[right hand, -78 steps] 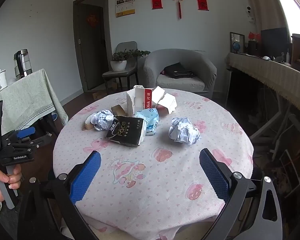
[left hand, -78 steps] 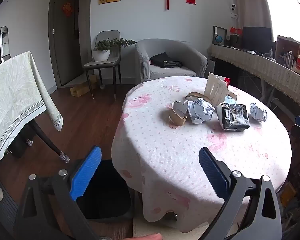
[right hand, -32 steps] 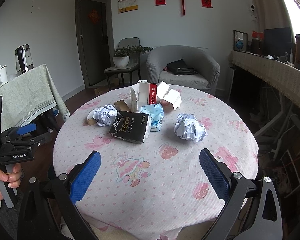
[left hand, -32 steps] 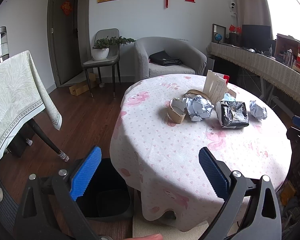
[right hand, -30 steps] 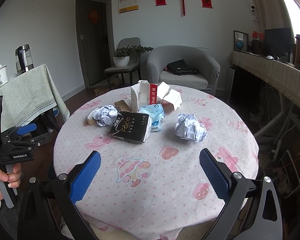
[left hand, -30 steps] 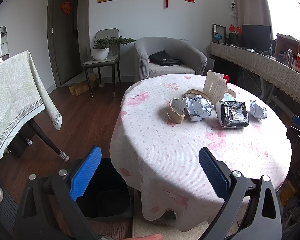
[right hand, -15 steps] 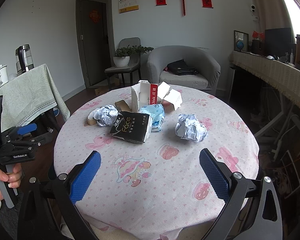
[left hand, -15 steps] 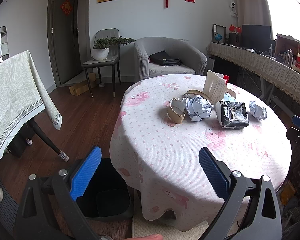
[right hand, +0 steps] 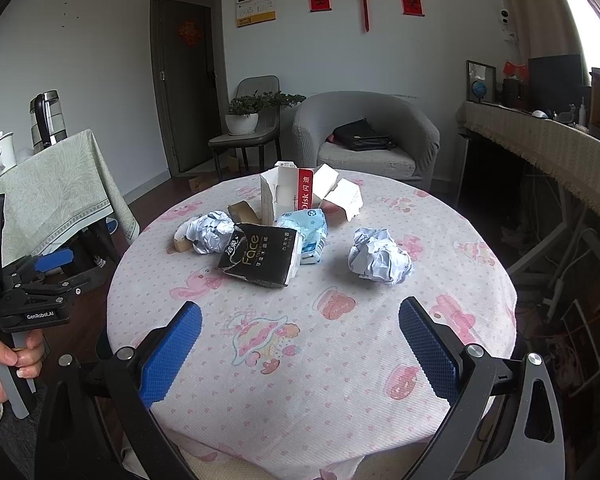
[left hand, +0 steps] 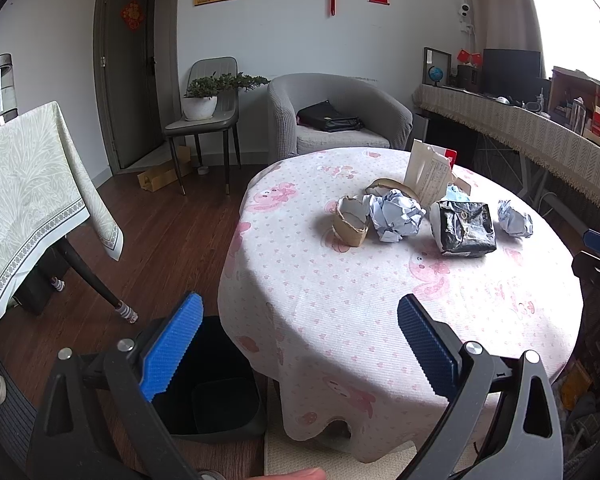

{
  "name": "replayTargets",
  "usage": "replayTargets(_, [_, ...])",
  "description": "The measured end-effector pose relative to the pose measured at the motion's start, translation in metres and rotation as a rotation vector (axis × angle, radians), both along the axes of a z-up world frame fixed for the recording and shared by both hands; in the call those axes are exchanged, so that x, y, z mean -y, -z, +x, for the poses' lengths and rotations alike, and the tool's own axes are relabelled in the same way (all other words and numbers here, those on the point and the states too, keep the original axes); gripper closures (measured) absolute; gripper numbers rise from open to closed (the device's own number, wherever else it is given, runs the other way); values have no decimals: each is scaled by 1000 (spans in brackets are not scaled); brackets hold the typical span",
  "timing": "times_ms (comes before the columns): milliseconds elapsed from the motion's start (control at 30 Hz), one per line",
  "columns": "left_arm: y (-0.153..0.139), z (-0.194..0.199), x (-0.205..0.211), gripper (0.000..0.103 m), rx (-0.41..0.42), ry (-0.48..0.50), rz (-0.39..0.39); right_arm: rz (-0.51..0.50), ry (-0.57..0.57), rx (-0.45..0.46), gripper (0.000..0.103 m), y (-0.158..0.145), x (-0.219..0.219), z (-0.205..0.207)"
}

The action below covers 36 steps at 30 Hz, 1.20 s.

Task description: Collect trash

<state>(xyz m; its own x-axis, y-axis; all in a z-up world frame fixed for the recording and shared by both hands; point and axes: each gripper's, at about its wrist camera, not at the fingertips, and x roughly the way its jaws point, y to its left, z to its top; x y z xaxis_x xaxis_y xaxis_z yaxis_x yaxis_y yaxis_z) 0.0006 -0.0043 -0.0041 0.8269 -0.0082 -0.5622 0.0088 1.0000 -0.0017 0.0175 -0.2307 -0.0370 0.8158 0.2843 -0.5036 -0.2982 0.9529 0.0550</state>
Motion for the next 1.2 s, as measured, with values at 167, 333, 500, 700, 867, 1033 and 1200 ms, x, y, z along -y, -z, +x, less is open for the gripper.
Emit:
replayTargets(167, [0,0,0,3,0,-1,0,0,0,0,3,0,1,0])
replayTargets(333, [0,0,0,3,0,0,0,1,0,0,3,0,1,0])
replayTargets(500, [1,0,1,3,-5,2,-1,1,1,-1,3,0,1,0])
replayTargets(700, [2,2,4,4,-25,25,-16,22,20,-10,3,0,6,1])
replayTargets(867, [-4,3,3,7,-8,60,-32,24,29,-22,3,2,9,4])
replayTargets(1033, [-10,12,-2,16,-10,70,-40,30,35,-28,8,1,11,8])
replayTargets(1200, [-17,25,-10,23,-21,90,-77,71,42,-44,13,-3,21,20])
